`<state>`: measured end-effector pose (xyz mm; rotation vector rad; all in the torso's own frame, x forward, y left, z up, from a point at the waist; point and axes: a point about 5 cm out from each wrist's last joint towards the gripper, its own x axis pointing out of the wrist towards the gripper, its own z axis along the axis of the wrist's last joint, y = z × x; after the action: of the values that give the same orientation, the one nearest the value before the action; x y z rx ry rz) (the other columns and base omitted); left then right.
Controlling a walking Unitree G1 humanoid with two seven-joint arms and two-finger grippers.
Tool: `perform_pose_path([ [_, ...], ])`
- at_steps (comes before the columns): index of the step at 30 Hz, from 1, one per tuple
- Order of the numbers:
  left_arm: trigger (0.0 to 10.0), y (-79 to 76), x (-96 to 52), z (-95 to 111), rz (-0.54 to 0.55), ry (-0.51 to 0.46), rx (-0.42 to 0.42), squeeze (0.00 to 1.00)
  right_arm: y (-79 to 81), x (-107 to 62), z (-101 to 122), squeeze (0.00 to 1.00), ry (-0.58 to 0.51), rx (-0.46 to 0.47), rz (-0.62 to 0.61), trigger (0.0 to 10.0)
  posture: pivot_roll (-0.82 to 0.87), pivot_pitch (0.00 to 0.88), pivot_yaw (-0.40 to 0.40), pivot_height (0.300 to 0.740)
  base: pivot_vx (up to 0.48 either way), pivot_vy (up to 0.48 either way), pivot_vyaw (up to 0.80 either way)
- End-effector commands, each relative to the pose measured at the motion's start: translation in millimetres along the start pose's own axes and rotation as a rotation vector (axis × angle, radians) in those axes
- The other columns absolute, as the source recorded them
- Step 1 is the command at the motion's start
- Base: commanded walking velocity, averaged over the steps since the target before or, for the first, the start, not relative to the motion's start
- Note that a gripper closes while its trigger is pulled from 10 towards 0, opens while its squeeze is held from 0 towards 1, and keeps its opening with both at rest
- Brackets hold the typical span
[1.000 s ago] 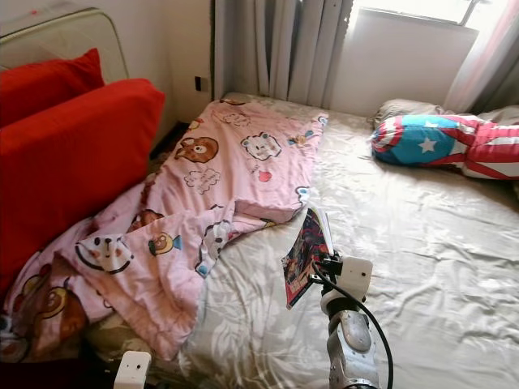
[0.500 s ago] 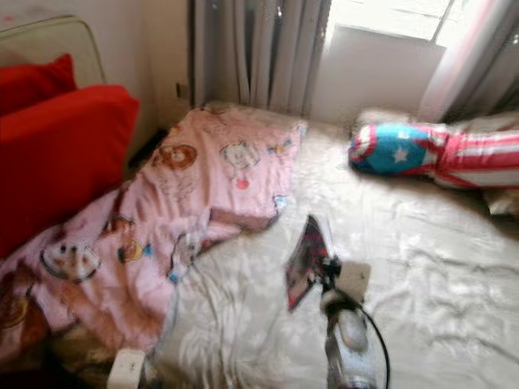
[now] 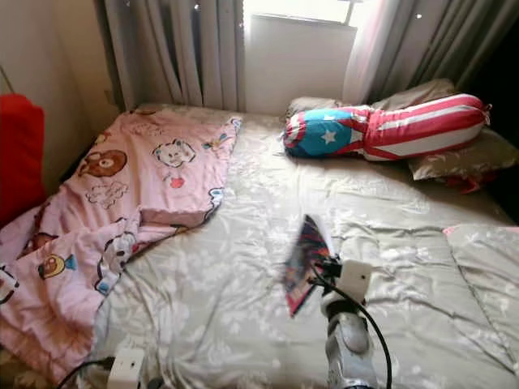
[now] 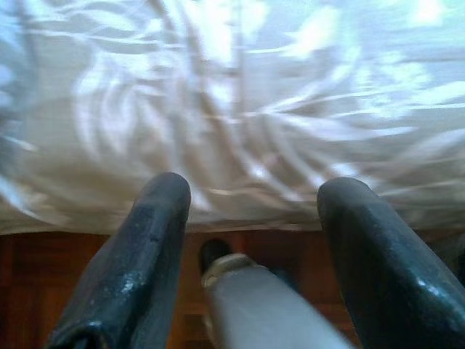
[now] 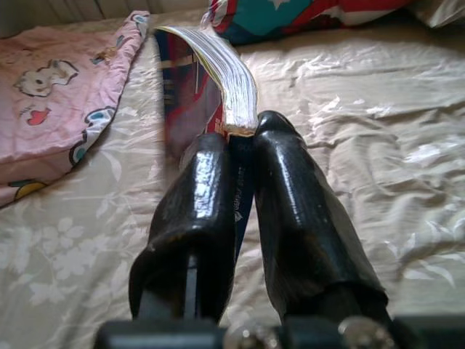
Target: Clean up the room
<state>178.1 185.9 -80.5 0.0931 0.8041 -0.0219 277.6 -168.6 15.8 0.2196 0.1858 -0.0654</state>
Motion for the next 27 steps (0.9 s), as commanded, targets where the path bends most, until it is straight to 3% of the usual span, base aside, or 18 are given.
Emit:
perform_pose_path([
  [1,10.0,-1.0,-2.9,-9.2,-0.010,0.031,0.018,0.00,2.1,5.1,12.8,0.00,-0.060,-0.001,0.006,10.0,0.04,0.000,-0.095,0.732,0.000,-0.296,0.00],
  [27,10.0,-4.5,-3.2,-9.7,-0.013,0.024,0.011,0.00,3.0,6.7,14.8,0.00,-0.060,0.000,0.011,10.0,0.03,0.047,-0.096,0.732,0.000,-0.293,0.00],
])
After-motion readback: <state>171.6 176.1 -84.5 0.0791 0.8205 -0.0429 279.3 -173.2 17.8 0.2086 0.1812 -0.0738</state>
